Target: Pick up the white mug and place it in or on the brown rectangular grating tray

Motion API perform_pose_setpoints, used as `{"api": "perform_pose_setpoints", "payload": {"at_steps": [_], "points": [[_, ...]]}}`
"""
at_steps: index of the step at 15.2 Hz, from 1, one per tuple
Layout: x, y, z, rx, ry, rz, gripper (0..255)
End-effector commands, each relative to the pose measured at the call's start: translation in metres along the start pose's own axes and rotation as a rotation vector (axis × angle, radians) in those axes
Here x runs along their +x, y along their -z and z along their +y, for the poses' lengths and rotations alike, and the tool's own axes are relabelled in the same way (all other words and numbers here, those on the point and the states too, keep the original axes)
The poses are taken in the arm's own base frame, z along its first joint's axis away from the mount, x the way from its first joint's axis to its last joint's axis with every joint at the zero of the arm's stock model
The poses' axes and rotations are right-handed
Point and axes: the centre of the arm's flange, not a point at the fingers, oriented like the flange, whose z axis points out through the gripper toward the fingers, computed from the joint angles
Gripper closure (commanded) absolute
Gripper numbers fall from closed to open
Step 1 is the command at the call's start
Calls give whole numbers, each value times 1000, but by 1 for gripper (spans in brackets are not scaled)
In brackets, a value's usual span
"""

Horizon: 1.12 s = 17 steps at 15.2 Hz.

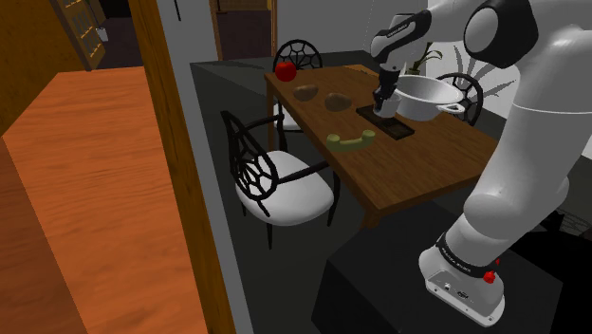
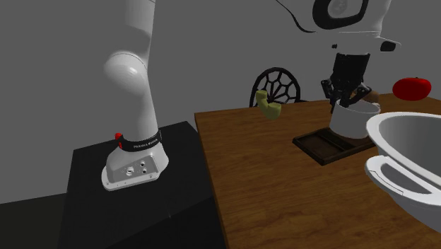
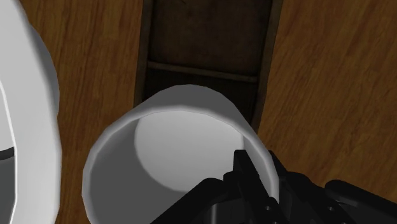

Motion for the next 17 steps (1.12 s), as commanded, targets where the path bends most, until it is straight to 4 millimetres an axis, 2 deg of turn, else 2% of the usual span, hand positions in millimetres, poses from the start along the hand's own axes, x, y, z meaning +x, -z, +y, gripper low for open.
{"api": "perform_pose_setpoints", "payload": {"at_steps": [1, 2, 7, 11, 17], "points": [[0, 0, 0, 0, 0, 0, 255], [0, 0, 0, 0, 0, 0, 0], [0, 0, 0, 0, 0, 0, 0], [0, 50, 0, 0, 0, 0, 0], [0, 50, 0, 0, 0, 0, 0]]}}
